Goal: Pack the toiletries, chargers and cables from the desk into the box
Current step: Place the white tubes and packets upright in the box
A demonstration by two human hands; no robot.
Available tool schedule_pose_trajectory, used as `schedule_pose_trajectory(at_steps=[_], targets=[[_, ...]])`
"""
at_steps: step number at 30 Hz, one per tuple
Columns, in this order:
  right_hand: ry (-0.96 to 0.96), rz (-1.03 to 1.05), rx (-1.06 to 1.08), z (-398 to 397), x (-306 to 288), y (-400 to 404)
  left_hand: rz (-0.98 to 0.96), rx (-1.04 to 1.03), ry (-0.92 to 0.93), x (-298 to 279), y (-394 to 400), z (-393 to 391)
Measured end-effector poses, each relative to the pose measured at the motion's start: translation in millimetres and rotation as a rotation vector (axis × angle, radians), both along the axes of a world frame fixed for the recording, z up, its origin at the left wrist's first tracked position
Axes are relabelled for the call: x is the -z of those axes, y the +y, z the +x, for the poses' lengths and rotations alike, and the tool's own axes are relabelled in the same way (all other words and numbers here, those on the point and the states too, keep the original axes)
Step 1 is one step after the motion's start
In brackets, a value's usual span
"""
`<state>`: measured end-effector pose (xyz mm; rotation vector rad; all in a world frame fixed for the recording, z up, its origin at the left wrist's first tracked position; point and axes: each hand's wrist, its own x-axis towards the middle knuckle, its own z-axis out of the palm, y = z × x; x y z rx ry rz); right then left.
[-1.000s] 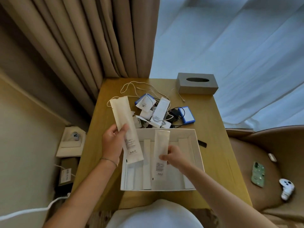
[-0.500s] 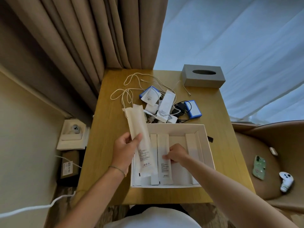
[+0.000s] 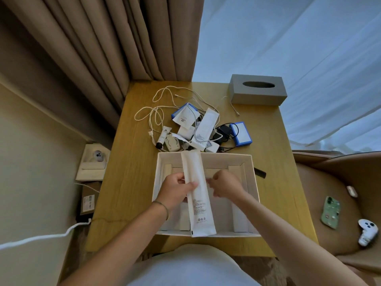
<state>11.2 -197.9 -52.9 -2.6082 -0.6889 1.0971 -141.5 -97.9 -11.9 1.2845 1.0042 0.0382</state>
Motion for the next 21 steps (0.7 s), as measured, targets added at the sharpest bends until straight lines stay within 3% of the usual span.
schedule_pose_trajectory(at_steps=[4, 9, 16, 21], targets=[[-0.110, 0.206, 0.093, 16, -36, -17, 0.025, 0.092, 0.072, 16, -17, 18], [-0.079, 0.325, 0.165, 18, -64, -27, 0.205, 0.236, 0.180, 45, -33, 41], [-0.038, 0.371, 0.213, 15, -74, -38, 0.361, 0.441, 0.440, 76, -35, 64], [-0.021, 0.451, 0.215, 11, -82, -39, 0.596, 0.581, 0.551, 85, -33, 66]])
